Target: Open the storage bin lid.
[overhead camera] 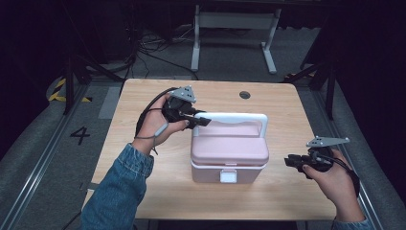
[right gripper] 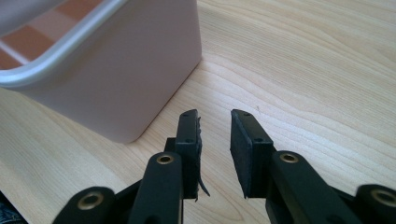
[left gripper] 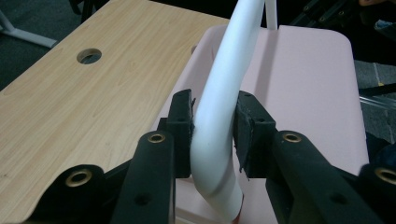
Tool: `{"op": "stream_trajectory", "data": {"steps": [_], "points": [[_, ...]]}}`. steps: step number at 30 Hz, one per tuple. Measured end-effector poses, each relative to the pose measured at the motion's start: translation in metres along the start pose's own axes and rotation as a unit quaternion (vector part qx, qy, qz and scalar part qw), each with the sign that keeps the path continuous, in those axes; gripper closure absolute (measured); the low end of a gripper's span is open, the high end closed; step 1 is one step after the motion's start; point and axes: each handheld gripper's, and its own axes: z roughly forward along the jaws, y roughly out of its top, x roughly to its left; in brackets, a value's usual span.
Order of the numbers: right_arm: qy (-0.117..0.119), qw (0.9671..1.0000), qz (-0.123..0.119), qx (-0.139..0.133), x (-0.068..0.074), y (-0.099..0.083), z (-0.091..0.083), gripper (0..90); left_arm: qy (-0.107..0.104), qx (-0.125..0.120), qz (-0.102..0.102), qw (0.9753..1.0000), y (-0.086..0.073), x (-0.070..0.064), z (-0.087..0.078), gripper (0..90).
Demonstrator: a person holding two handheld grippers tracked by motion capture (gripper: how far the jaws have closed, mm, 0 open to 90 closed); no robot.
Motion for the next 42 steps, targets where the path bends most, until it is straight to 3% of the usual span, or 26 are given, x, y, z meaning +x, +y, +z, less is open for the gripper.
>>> {"op": "stream_trajectory", "data": {"steps": [11,15,22,32,37,42], "points": [[-0.004,0.9999,-0.010,-0.012,0.006,0.004,-0.012,70.5,-0.001,-0.007,-0.026,0.9996,0.010,0.004,-0.005,70.0],[-0.009,0.9998,-0.017,-0.011,0.010,0.007,-0.018,68.9,-0.009,-0.012,-0.058,0.9982,0.011,0.009,-0.006,70.0],[-0.013,0.9991,-0.036,-0.017,0.018,0.018,-0.030,66.9,-0.010,-0.019,-0.079,0.9966,0.014,0.016,-0.005,69.3],[-0.008,0.9980,-0.052,-0.033,0.028,0.036,-0.036,63.2,-0.005,-0.025,-0.098,0.9948,0.017,0.026,-0.004,68.1],[-0.006,0.9969,-0.065,-0.043,0.035,0.044,-0.037,60.3,0.016,-0.027,-0.102,0.9943,0.019,0.030,-0.002,67.5],[-0.001,0.9957,-0.076,-0.052,0.043,0.054,-0.036,59.0,0.018,-0.030,-0.109,0.9934,0.020,0.033,0.000,67.2]]}}
